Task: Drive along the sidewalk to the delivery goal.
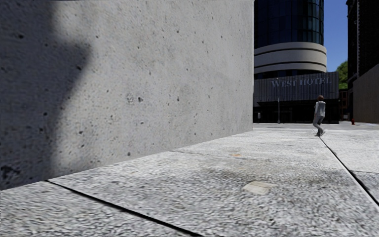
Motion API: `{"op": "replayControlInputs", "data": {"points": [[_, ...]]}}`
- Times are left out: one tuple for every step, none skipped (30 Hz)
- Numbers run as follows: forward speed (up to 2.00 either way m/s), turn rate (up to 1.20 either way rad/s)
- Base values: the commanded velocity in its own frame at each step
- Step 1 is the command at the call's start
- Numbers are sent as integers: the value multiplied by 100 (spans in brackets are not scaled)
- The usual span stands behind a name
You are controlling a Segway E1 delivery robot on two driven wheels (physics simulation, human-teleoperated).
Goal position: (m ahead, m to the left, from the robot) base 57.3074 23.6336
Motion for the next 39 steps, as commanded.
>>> {"op": "replayControlInputs", "data": {"points": [[200,-65],[200,-65],[200,-65],[200,-65],[200,-65],[200,-65],[200,-65],[200,-65],[200,-65],[200,-65],[200,-65],[200,-65],[200,-65],[200,-65],[200,-65],[200,-65],[200,-65],[200,-64],[200,-57],[200,-57],[200,-43],[200,0],[200,0],[200,0],[200,0],[200,0],[200,0],[200,0],[200,0],[200,0],[200,0],[200,0],[200,0],[200,0],[200,0],[200,0],[200,0],[200,0],[200,0]]}}
